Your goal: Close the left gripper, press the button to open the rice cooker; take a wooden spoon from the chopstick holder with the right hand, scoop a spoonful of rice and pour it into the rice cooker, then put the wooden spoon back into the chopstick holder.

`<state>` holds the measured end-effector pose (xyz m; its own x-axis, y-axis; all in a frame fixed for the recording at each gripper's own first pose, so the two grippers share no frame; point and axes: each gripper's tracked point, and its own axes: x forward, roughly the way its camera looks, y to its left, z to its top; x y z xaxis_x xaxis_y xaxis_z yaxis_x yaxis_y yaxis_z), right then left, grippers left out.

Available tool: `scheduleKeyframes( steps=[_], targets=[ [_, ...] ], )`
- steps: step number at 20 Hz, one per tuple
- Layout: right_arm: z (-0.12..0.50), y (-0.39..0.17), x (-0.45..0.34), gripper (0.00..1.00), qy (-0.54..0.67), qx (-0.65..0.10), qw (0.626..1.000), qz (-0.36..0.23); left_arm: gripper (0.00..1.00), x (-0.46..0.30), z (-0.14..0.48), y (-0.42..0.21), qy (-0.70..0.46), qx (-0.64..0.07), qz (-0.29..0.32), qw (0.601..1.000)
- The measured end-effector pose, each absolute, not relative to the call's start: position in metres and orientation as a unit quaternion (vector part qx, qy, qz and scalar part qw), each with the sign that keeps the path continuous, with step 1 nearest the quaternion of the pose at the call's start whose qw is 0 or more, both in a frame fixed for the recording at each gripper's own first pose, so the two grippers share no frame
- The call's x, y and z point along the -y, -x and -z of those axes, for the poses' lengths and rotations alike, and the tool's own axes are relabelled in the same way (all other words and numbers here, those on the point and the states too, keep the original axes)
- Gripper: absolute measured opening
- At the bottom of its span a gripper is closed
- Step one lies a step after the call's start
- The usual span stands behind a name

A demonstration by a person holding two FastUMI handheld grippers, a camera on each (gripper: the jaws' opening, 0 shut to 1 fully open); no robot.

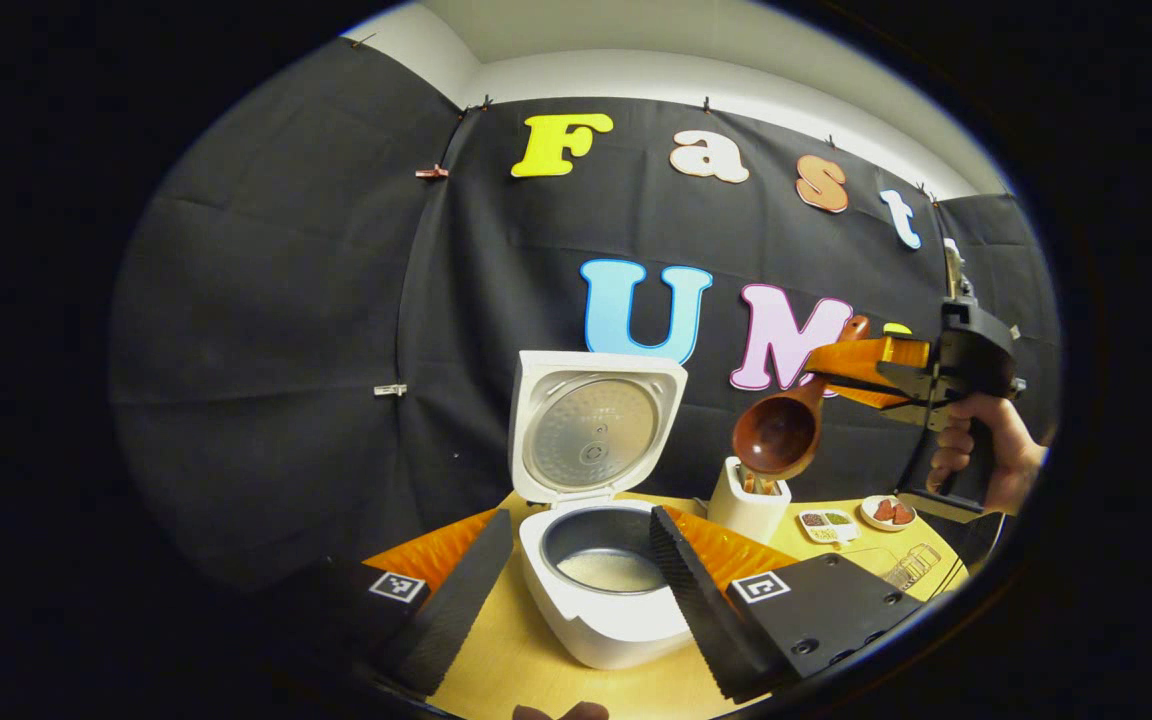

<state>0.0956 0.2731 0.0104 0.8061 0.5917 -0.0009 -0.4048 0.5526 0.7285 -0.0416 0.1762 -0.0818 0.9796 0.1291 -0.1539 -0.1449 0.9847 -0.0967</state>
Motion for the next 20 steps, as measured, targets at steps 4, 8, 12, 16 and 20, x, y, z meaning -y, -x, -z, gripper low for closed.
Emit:
scheduleKeyframes(
  steps=[4,8,12,16,20],
  targets=[
    [0.002,-0.089,-0.187,0.09,-0.372,-0.113,0.885,-0.257,0.95,-0.157,0.071,0.036,0.045,-0.063,-0.072,0.994],
    [0.023,-0.086,-0.093,0.09,-0.362,-0.105,0.902,-0.21,0.95,-0.132,0.063,0.029,0.032,-0.056,-0.069,0.996],
    [0.063,-0.08,-0.006,0.09,-0.343,-0.118,0.918,-0.163,0.95,-0.103,0.053,0.02,0.034,-0.054,-0.067,0.996],
    [0.126,-0.074,0.066,0.09,-0.295,-0.158,0.934,-0.123,0.95,-0.075,0.044,0.016,0.016,-0.054,-0.068,0.996],
    [0.181,-0.071,0.115,0.1,-0.253,-0.188,0.944,-0.098,0.95,-0.054,0.044,0.015,0.014,-0.063,-0.073,0.995]
  ],
)
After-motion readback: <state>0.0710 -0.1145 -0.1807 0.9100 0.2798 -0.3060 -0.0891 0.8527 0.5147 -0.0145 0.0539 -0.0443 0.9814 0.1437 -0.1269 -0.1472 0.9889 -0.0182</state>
